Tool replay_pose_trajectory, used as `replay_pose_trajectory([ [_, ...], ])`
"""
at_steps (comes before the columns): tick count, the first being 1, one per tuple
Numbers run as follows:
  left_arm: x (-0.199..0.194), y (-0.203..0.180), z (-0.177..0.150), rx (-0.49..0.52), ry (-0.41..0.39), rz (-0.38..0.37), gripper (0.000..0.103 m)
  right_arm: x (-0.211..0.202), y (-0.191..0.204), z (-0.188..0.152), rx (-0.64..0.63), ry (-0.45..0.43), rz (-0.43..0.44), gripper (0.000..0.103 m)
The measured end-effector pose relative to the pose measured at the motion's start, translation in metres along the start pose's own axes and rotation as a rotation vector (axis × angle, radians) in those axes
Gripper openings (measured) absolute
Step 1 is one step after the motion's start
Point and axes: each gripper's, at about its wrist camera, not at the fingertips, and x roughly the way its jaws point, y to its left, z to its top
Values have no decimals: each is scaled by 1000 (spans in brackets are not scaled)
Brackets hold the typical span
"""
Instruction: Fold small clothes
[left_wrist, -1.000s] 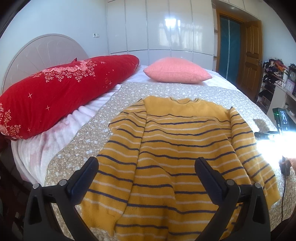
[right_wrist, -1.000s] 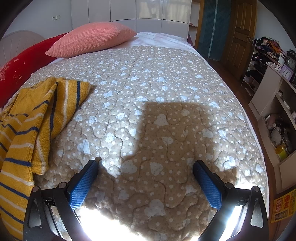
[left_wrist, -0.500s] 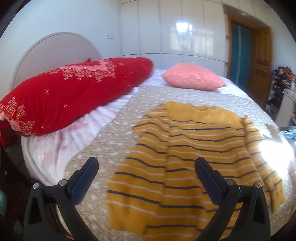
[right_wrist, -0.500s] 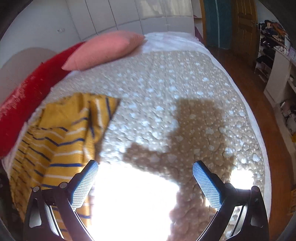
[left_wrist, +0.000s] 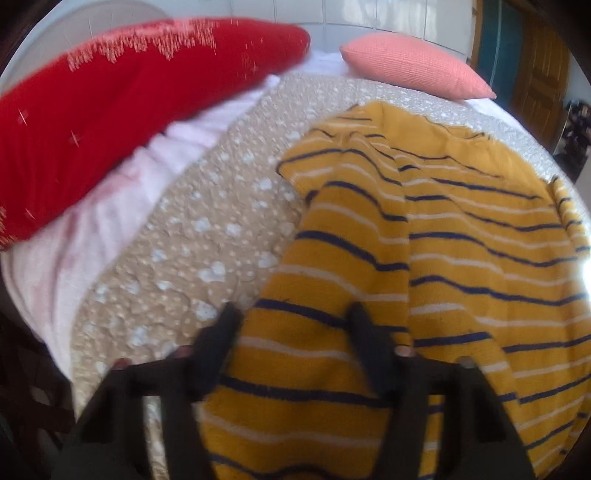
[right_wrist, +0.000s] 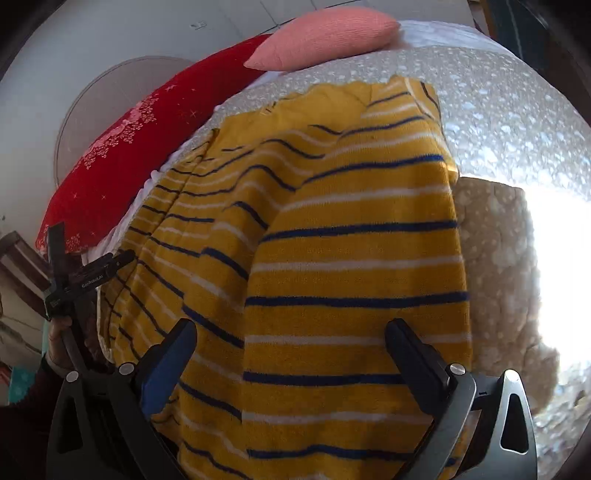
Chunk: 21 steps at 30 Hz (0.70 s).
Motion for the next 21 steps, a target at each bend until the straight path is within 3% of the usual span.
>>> replay_pose_trajectory([
  [2,-7,8,5,-25,-23,18,38,-3,-3,1,35,-14,4,103],
  [4,-13,19,12,-44,-59,94,24,-8,-13,-1,94,-35,35,103],
  [8,-17,57,25,-101,-92,222,22,-13,-26,-8,166,-111,94,103],
  [10,-21,78,28,-125,-109,283,22,-15,-25,-11,167,-131,76,103],
  [13,-32,103,23,-175,-118,295,31,-15,-8,-14,116,-141,-38,103],
  [17,-69,110,4,-234,-180,225,66,-7,18,-20,69,-167,-220,103],
  [20,-101,97,-7,-250,-271,191,88,-5,19,-23,85,-219,-279,103],
  [21,-112,90,-10,-255,-307,180,90,-4,20,-26,96,-244,-283,103],
])
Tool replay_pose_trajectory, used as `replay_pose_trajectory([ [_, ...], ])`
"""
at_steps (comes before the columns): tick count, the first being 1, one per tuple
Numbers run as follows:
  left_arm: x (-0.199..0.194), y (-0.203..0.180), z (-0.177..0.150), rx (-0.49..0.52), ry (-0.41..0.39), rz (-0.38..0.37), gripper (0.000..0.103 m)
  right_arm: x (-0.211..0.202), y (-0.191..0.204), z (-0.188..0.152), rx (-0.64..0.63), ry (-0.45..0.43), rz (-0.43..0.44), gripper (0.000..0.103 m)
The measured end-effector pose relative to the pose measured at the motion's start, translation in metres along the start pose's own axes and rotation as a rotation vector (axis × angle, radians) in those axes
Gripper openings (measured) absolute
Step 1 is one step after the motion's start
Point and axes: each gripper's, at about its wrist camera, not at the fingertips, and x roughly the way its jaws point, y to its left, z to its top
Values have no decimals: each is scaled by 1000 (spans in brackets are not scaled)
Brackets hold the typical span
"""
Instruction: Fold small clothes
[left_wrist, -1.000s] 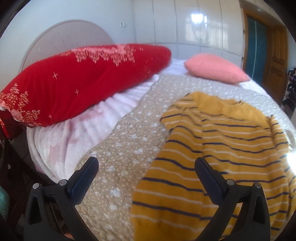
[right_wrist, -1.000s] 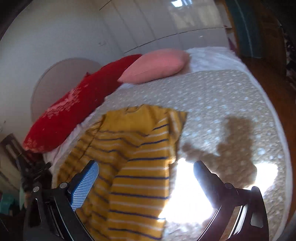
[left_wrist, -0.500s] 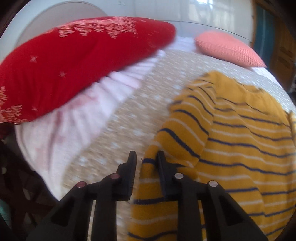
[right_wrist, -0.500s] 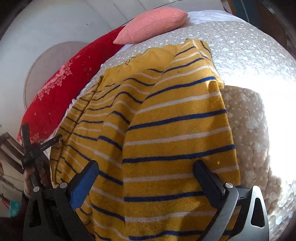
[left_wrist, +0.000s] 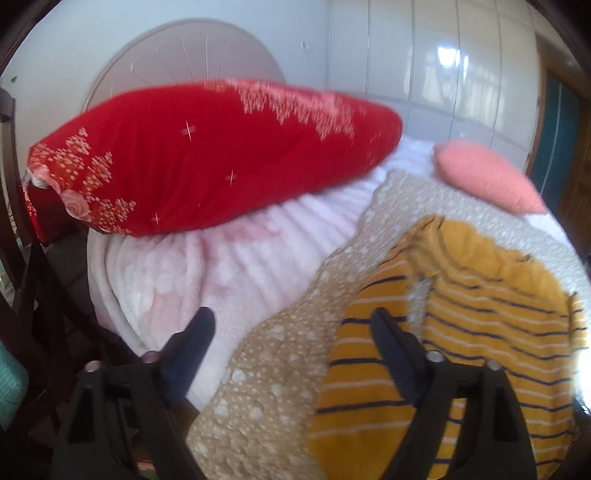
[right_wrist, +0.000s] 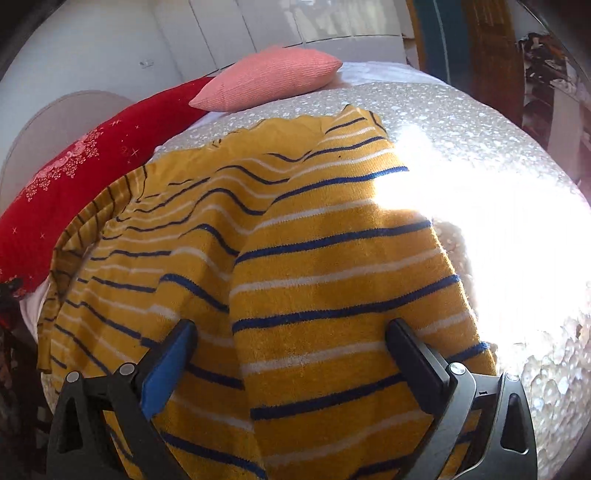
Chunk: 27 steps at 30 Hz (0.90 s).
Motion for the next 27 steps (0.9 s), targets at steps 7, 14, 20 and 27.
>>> replay_pose_trajectory([
  [7,-46,-46,3,78,-112,-124,101,-18,-4,9,24,-9,27,97],
  [14,-55,-101,-21,197,22,-271,101,-66,-58,27,77,-88,-11,80],
  [20,-56,-131,-45,272,74,-306,101,-50,-89,16,120,21,-7,56],
  [27,-58,-134,-49,264,105,-326,101,-26,-73,14,58,44,36,36],
])
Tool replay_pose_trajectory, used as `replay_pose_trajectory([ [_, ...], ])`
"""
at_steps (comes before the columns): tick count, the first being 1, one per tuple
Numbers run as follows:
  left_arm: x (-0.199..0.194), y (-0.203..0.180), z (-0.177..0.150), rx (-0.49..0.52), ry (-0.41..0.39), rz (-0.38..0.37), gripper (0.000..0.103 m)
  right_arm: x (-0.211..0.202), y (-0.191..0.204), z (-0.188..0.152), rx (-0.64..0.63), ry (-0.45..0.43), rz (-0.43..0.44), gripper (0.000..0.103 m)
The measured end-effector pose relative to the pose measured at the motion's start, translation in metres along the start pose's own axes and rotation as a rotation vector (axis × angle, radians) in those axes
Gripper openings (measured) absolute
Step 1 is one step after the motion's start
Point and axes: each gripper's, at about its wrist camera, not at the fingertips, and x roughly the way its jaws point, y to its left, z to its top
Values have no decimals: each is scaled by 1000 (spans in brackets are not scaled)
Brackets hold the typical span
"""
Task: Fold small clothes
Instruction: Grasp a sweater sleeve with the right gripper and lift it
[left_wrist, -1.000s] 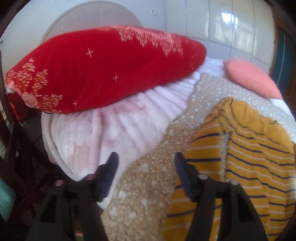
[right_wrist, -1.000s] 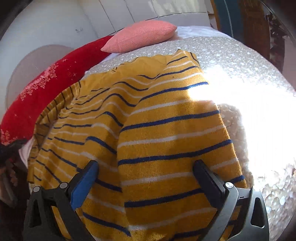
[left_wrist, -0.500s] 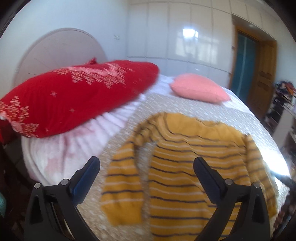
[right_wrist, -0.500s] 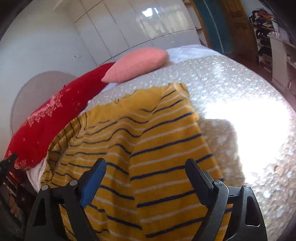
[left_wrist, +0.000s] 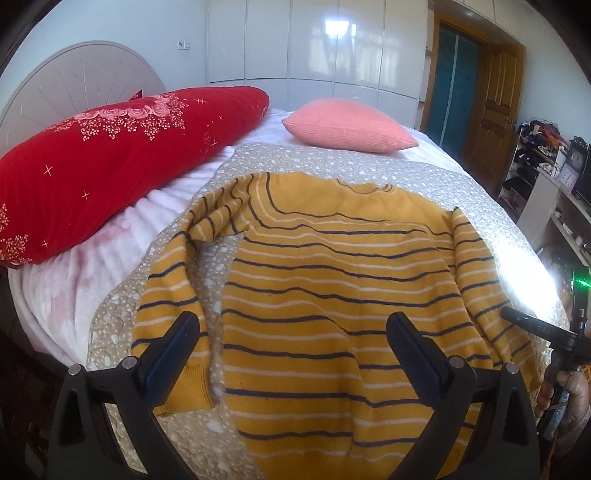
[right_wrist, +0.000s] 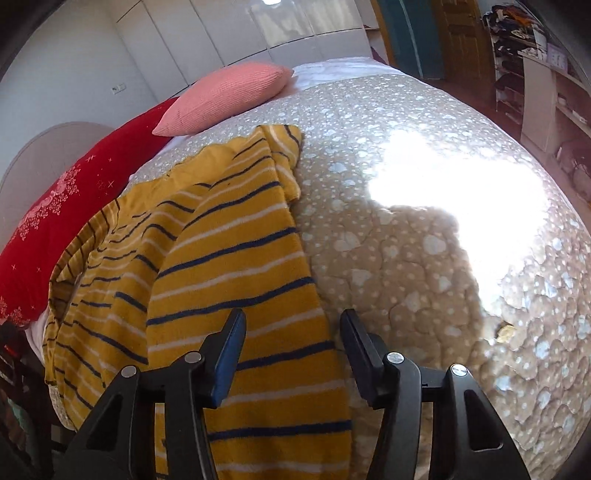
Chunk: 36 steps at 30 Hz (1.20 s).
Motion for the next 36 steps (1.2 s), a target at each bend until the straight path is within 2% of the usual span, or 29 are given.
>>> replay_pose_trajectory([
  [1,-1,0,0,2,-2,4,101,2,2,2,-11,22,41,8],
  [2,-2,0,1,6,-4,10,101,-1,1,4,-3,19,68,7],
  [4,-3,2,0,13,-11,26,101,-17,-6,8,6,-37,39,7],
  [6,-3,4,0,10,-13,38,101,-35,-22,13,54,-93,-43,7],
  [8,1,7,-1,0,-2,36,101,-49,-46,17,109,-135,-175,7],
  [11,8,7,-4,-16,20,27,101,-56,-78,24,174,-150,-332,7],
  [13,10,7,-7,-20,28,28,101,-57,-86,25,196,-139,-400,11],
  [14,11,6,-8,-19,31,26,101,-59,-88,24,209,-141,-389,11],
  [15,11,6,-10,-17,34,25,101,-63,-87,24,217,-152,-358,11],
  [17,10,7,-10,-11,34,32,101,-75,-81,20,209,-186,-319,28],
  [18,10,8,-10,-12,33,34,101,-83,-79,17,205,-210,-299,43],
  [19,9,10,-10,-15,31,33,101,-91,-78,13,210,-235,-276,50],
  [23,8,14,-11,-37,28,20,101,-127,-83,-10,297,-309,-149,53],
  [25,12,13,-12,-41,38,7,101,-135,-88,-27,374,-316,-33,53],
  [28,20,7,-15,-36,64,-24,101,-128,-88,-53,512,-291,229,56],
  [29,22,6,-16,-32,70,-32,101,-119,-86,-61,563,-275,320,59],
  [31,24,0,-17,-16,78,-47,101,-99,-81,-72,654,-247,433,77],
  [33,22,-3,-17,-3,73,-52,101,-83,-82,-74,737,-251,463,79],
  [36,16,-4,-17,5,54,-51,101,-65,-92,-68,862,-304,429,86],
])
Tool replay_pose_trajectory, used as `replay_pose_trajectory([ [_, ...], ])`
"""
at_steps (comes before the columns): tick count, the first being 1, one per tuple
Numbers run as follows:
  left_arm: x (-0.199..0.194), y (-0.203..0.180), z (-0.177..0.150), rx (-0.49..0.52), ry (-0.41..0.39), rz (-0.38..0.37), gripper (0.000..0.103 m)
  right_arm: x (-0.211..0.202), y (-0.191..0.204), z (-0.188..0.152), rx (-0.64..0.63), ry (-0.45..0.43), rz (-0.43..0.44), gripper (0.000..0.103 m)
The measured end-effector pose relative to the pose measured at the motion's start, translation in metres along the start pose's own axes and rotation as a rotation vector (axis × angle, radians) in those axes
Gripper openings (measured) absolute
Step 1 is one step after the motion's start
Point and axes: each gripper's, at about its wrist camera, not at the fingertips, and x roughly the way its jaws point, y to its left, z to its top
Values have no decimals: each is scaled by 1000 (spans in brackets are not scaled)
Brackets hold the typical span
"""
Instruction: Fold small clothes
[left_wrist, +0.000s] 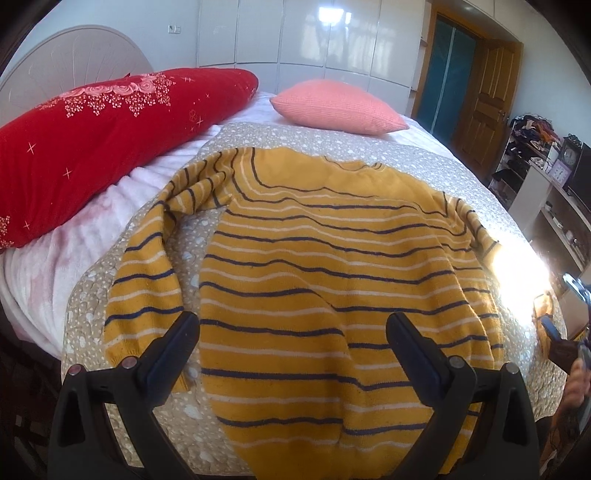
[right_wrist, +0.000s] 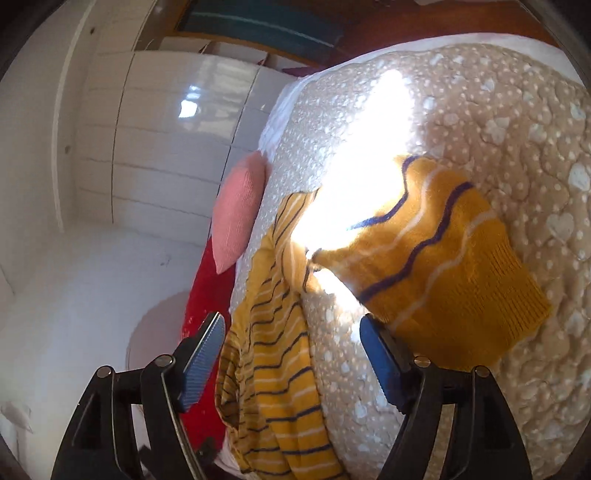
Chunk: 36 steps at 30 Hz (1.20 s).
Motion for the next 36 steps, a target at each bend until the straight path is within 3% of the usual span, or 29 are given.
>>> replay_pose_trajectory([
  [3,-4,5,-1,-13,-3,6,101,11,1,12,40,-84,-54,85],
  [5,-3,9,-2,-25,3,7,101,14,11,15,-6,-131,-159,75],
  [7,-1,13,-3,-43,14,1,101,19,13,15,-27,-136,-252,30],
  [9,1,16,-4,-57,23,-13,101,22,10,15,-29,-122,-268,15],
  [10,2,17,-5,-60,25,-20,101,22,13,14,-47,-120,-275,12],
  [14,-3,20,-4,-56,8,-27,101,6,54,9,-212,-127,-264,7],
  [20,-9,34,-3,-89,-14,-29,101,-23,142,24,-471,-237,-245,7],
  [24,-7,50,-5,-132,-2,-23,101,-20,155,44,-491,-254,-306,7],
  [27,-8,64,-8,-173,1,-29,101,-5,159,49,-581,-220,-396,7],
  [31,-17,86,-12,-223,-17,-25,101,63,213,5,-855,-131,-431,7],
  [34,-25,105,-16,-258,-35,-13,101,130,257,-67,-1081,-3,-362,7],
  [36,-30,121,-20,-291,-47,1,101,179,268,-129,-1201,142,-296,7],
])
